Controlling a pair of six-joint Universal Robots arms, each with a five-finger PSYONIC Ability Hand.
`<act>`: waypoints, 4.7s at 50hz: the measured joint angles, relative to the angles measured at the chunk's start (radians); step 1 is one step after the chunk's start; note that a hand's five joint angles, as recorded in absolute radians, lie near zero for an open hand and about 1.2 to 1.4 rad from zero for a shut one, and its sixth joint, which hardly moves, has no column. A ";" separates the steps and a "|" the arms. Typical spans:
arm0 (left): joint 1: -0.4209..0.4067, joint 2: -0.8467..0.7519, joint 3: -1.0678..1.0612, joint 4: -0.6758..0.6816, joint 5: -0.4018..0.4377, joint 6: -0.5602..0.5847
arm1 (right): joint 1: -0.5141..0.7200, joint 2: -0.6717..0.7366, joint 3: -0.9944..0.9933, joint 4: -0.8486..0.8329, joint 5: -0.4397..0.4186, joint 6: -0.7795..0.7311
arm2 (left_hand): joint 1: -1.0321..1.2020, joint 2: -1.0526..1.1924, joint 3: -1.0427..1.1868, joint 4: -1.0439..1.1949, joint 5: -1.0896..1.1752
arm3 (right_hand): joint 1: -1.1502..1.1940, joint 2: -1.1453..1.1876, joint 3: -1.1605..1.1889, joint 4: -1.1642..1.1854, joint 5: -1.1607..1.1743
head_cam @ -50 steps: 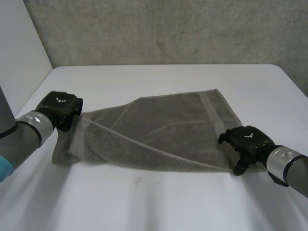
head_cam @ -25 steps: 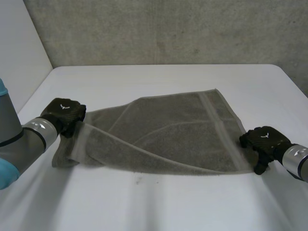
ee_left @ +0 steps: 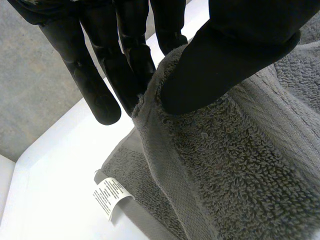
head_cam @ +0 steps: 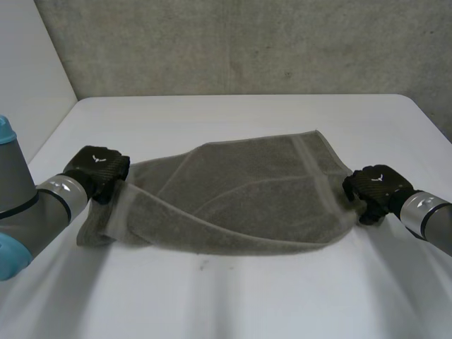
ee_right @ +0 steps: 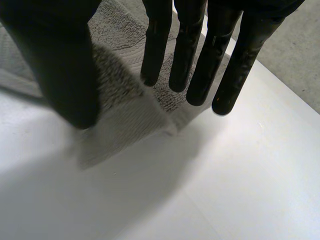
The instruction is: Fold the towel.
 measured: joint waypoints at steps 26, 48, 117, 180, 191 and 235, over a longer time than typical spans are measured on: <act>0.016 0.257 -0.273 -0.137 0.004 0.072 | -0.147 -0.265 0.086 0.500 0.034 -0.202 | 0.000 0.000 0.000 0.000 0.000 | 0.291 0.391 0.385 0.405 0.388; 0.078 0.293 -0.205 -0.114 0.090 0.173 | -0.222 -0.256 -0.016 0.704 0.028 -0.313 | 0.000 0.000 0.000 0.000 0.000 | 0.291 0.391 0.391 0.405 0.389; -0.033 -0.068 0.115 0.297 0.067 0.032 | -0.004 -0.251 -0.051 0.136 0.185 0.218 | -1.027 -1.051 -1.049 -1.047 -1.014 | -0.457 -0.548 -0.572 -0.551 -0.506; 0.024 0.195 -0.141 0.295 0.074 -0.135 | 0.424 -0.198 -0.100 -0.119 0.219 -0.011 | -1.027 -1.052 -1.050 -1.049 -1.015 | 0.279 0.388 0.409 0.409 0.399; 0.020 0.198 -0.149 0.297 0.075 -0.136 | 0.739 0.067 -0.171 -0.118 0.206 -0.083 | -1.027 -1.052 -1.050 -1.049 -1.015 | 0.279 0.388 0.409 0.409 0.401; -0.439 -0.290 0.114 0.297 -0.179 -0.221 | 0.120 -0.246 0.353 -0.163 0.122 0.133 | -1.025 -1.045 -1.045 -1.045 -1.015 | 0.238 0.339 0.330 0.334 0.328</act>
